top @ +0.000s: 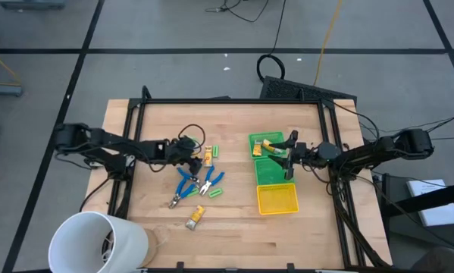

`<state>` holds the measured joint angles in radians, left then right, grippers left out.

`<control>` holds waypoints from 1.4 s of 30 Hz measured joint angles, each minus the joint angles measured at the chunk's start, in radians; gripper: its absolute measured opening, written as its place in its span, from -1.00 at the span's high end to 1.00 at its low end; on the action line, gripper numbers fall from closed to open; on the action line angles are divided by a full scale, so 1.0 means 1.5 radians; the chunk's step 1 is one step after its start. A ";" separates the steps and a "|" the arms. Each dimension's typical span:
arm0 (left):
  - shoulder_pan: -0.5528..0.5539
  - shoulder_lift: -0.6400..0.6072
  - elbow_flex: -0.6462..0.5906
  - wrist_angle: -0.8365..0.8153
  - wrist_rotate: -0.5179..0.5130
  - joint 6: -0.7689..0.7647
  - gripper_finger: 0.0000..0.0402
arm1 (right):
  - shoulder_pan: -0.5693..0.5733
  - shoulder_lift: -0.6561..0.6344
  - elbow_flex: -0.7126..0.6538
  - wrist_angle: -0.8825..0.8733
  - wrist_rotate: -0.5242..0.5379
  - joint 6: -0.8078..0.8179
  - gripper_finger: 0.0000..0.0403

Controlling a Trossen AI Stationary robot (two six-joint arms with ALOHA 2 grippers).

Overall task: Pick & Place School Supplies
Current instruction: Put the yellow crayon box into the top green bin

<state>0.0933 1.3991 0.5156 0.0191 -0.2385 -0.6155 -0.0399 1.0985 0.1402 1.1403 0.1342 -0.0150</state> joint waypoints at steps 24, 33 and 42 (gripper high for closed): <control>0.021 -0.137 -0.001 -0.242 0.186 -0.090 -0.31 | 0.000 0.000 0.001 -0.003 -0.002 0.002 0.08; 0.009 -0.199 0.000 -0.365 0.107 -0.204 -0.12 | 0.000 0.000 0.002 -0.006 -0.001 0.007 0.08; -0.012 -0.124 -0.001 -0.285 0.056 -0.173 -0.09 | 0.000 0.000 0.002 -0.005 0.000 0.006 0.08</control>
<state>0.0749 1.2133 0.5148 -0.4086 -0.1541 -0.8756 -0.0399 1.0981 0.1425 1.1322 0.1337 -0.0059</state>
